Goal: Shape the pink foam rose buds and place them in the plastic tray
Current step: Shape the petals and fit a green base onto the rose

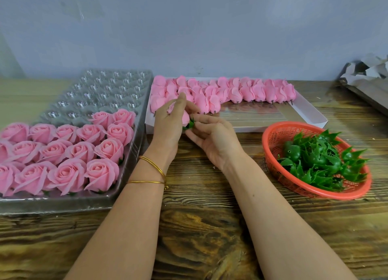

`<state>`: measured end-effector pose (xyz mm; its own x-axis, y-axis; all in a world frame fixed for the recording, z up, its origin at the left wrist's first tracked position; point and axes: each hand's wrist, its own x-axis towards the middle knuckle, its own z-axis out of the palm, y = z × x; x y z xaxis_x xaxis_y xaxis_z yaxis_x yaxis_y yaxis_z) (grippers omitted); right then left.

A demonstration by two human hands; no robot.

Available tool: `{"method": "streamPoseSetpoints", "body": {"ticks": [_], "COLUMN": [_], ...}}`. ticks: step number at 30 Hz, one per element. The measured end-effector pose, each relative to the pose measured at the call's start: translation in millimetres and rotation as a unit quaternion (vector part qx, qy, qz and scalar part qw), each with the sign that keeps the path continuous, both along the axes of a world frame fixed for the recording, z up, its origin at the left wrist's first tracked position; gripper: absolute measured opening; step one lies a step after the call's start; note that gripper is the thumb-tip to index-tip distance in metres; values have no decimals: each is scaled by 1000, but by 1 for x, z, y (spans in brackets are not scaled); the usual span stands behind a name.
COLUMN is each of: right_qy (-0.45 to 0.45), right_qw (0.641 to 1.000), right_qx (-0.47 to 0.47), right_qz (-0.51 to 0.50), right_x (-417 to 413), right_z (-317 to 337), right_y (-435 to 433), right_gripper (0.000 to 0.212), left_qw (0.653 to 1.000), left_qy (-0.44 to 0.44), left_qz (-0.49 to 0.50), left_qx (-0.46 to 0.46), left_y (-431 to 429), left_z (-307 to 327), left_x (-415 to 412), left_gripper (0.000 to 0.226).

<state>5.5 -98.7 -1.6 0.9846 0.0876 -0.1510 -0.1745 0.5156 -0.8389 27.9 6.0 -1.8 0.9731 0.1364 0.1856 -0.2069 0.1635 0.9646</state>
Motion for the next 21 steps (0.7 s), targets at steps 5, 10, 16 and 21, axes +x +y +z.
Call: {"method": "streamPoseSetpoints", "body": {"ticks": [5, 10, 16, 21], "right_qy": [9, 23, 13, 7], "right_qw": [1000, 998, 999, 999], "right_qx": [22, 49, 48, 52], "right_qz": [12, 27, 15, 9], "right_x": [-3, -5, -5, -5], "right_z": [1, 1, 0, 0], "right_y": [3, 3, 3, 4], "right_gripper": [23, 23, 23, 24], "left_qw": [999, 999, 1000, 1000], "left_qy": [3, 4, 7, 14], "left_qz": [-11, -13, -15, -13], "left_qx": [-34, -30, -10, 12], "left_y": [1, 1, 3, 3], "left_z": [2, 1, 1, 1], "left_x": [0, 0, 0, -1], "left_gripper": [35, 34, 34, 38]}}
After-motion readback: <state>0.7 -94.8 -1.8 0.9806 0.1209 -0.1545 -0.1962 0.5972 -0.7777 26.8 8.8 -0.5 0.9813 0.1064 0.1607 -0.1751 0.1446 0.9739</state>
